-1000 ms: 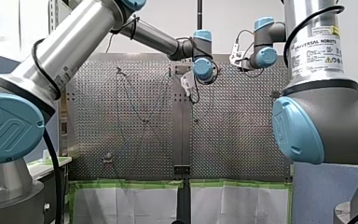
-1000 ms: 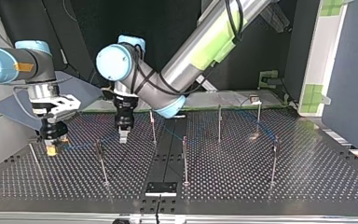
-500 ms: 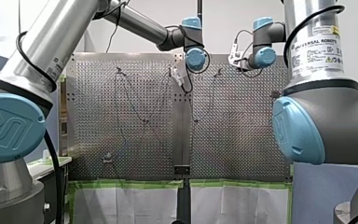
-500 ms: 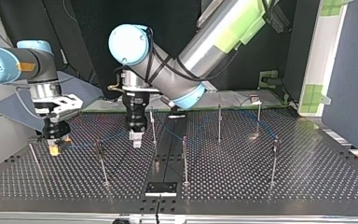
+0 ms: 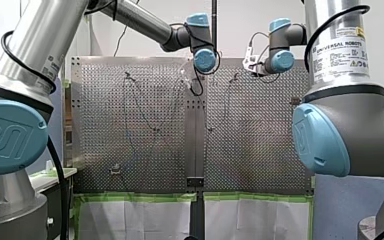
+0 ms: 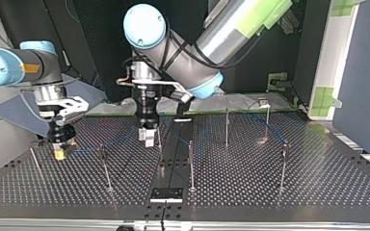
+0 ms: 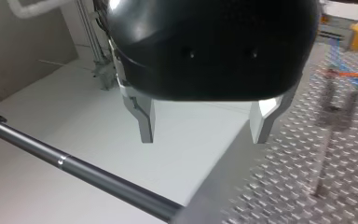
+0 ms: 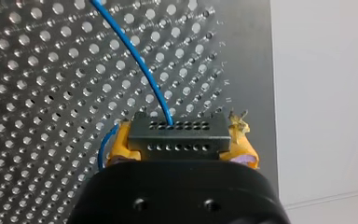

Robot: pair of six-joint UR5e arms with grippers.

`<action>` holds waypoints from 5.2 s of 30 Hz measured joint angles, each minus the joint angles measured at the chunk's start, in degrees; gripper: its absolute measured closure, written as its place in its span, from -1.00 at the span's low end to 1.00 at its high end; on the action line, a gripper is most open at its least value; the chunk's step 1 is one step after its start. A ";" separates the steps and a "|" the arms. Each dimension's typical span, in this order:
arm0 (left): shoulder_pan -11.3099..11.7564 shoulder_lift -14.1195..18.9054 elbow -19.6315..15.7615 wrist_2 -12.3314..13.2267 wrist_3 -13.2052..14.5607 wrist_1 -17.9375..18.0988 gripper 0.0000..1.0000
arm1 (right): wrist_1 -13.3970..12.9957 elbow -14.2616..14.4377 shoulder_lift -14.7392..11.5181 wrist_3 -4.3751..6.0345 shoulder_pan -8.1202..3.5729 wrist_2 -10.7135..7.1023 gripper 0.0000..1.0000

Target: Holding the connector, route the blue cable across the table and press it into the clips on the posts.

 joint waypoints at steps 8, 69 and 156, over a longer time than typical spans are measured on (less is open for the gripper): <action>-0.49 -4.25 -4.53 -1.81 0.29 4.52 -1.00 | 0.17 0.00 -0.06 -0.07 0.61 0.07 1.00; -0.84 -16.38 -41.72 -2.01 -0.85 41.71 -1.00 | 0.01 0.58 0.04 -0.77 0.23 0.34 1.00; -0.84 -11.70 -51.67 -1.25 -0.06 47.94 -1.00 | 0.27 0.61 0.00 -0.78 0.84 0.60 1.00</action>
